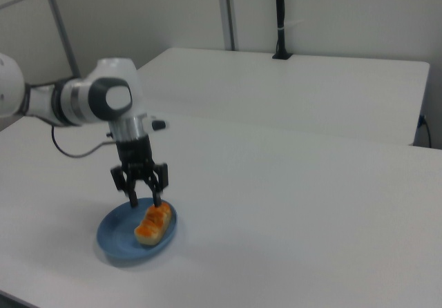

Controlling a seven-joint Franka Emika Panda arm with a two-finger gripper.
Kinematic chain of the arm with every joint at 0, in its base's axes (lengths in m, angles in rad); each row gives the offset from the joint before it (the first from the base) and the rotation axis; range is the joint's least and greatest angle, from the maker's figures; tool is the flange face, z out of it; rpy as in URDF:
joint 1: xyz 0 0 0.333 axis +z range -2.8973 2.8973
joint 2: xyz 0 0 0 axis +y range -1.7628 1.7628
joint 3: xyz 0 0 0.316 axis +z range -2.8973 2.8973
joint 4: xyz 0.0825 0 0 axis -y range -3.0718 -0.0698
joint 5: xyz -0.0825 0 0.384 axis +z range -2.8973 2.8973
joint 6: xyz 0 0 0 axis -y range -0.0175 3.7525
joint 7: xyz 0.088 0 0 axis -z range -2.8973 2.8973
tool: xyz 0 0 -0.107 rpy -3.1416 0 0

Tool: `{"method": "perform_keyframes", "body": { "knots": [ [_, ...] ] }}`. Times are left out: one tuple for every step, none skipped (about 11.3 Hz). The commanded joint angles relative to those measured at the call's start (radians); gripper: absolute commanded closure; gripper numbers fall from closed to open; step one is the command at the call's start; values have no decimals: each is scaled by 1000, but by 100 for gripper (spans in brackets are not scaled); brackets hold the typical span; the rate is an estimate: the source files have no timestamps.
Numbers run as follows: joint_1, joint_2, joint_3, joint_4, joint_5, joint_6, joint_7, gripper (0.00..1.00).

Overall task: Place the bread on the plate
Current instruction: 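Lower the bread onto the plate and open the gripper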

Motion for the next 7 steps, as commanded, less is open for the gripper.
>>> {"method": "perform_keyframes", "body": {
  "knots": [
    [3, -126, 5, 211, 98, -238, 128, 0],
    [1, -130, 14, 270, 101, -281, 133, 0],
    [-24, -140, 26, 296, 107, -284, 135, 0],
    [-75, -145, 57, 320, 125, -278, 133, 0],
    [-118, -143, 86, 342, 132, -275, 133, 0],
    [-138, -143, 96, 345, 133, -272, 133, 0],
    [-156, -143, 96, 345, 135, -269, 133, 0]
  ]
}}
